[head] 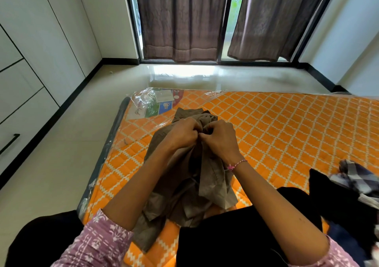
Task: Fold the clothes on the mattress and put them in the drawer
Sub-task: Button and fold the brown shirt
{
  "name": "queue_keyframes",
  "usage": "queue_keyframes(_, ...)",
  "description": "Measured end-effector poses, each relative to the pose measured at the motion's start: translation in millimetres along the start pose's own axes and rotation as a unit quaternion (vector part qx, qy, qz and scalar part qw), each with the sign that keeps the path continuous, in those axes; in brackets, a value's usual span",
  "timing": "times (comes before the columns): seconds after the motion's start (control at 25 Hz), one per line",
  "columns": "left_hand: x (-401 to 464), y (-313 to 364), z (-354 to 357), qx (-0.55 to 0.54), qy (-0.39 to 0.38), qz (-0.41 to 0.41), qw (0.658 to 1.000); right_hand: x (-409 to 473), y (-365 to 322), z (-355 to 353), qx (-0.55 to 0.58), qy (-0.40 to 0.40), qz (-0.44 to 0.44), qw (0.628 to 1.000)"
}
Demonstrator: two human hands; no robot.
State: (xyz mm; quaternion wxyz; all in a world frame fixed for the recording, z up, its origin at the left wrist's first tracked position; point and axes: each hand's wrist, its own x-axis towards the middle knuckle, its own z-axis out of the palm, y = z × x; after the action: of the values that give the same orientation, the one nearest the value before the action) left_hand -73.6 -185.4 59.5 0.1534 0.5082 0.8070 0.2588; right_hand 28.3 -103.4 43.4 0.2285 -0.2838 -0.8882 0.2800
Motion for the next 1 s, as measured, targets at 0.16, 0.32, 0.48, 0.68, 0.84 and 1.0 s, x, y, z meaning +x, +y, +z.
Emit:
queue_keyframes(0.16,1,-7,11,-0.155,0.044,-0.058,0.985,12,4,3,0.014,-0.003,0.04,0.999)
queue_keyframes(0.32,-4,-14,37,-0.249,0.132,-0.107,0.954,36,4,5,0.072,-0.013,0.09,0.993)
queue_keyframes(0.48,-4,-24,46,-0.231,0.089,-0.126,0.961,63,6,2,0.147,0.003,0.131,0.981)
queue_keyframes(0.68,9,-22,30,-0.483,0.134,-0.206,0.84,78,15,-7,0.203,-0.093,0.198,0.954)
queue_keyframes(0.84,12,-21,26,-0.537,0.145,-0.238,0.796,58,35,-13,0.404,-0.303,0.246,0.827)
queue_keyframes(1.0,4,-22,27,-0.458,0.107,-0.186,0.863,39,40,-11,0.213,-0.261,0.199,0.92)
